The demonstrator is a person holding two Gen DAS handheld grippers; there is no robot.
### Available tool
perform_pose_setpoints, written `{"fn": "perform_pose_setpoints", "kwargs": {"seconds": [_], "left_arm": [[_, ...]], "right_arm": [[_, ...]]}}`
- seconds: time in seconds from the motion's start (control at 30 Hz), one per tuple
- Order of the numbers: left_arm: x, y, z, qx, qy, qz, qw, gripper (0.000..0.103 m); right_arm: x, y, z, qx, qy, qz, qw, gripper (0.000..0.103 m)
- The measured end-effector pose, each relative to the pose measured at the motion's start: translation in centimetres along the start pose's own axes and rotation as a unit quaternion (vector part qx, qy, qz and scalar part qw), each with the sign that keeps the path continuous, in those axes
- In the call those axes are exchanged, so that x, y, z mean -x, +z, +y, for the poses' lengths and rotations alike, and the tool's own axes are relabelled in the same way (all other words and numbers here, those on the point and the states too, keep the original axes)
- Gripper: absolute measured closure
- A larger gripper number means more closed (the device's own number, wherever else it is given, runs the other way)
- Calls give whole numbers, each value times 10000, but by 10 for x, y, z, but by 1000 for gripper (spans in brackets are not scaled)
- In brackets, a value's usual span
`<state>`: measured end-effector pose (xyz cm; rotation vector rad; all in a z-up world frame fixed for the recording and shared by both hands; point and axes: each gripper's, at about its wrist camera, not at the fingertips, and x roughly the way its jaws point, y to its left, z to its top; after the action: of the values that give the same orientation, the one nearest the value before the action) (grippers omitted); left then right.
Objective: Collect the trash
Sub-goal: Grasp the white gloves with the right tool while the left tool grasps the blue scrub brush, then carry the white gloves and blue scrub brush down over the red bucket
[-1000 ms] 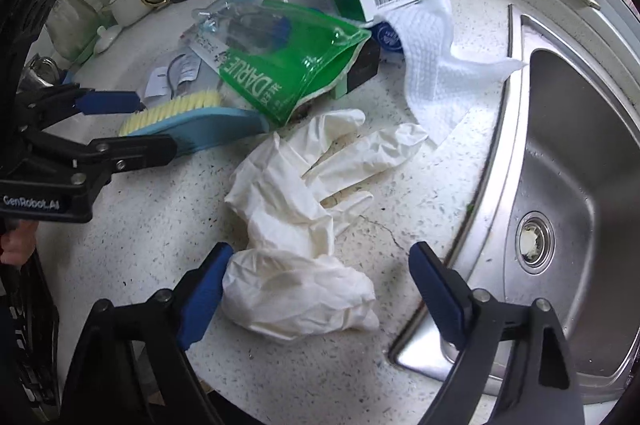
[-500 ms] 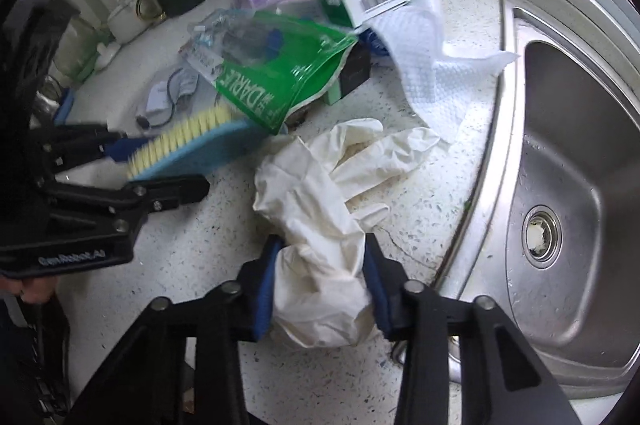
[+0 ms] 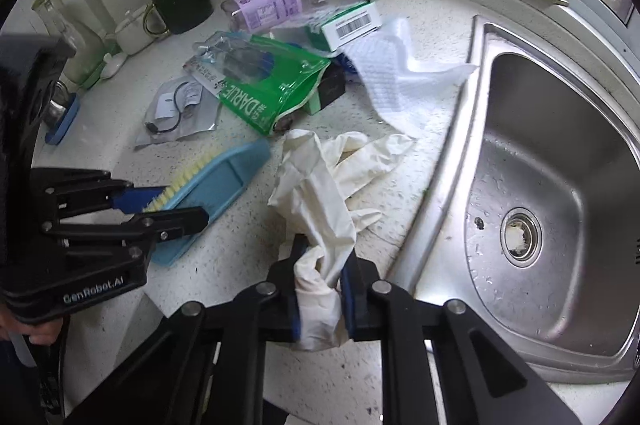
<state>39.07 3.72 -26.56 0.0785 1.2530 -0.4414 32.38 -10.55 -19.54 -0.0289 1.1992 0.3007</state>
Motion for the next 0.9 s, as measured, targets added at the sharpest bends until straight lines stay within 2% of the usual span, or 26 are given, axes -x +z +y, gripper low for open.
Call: {"fn": "perform_pose_setpoints", "kwargs": {"seconds": [0.2, 0.57, 0.9], "left_arm": [[22, -7, -30, 69, 73, -246, 9996, 81], [67, -27, -86, 123, 235, -585, 9979, 81], [103, -84, -148, 213, 639, -878, 9939, 81]], "right_arm": [[26, -13, -5, 41, 78, -336, 9994, 96], [74, -43, -19, 104, 394, -757, 9963, 97], [121, -99, -29, 264, 632, -962, 9930, 97]]}}
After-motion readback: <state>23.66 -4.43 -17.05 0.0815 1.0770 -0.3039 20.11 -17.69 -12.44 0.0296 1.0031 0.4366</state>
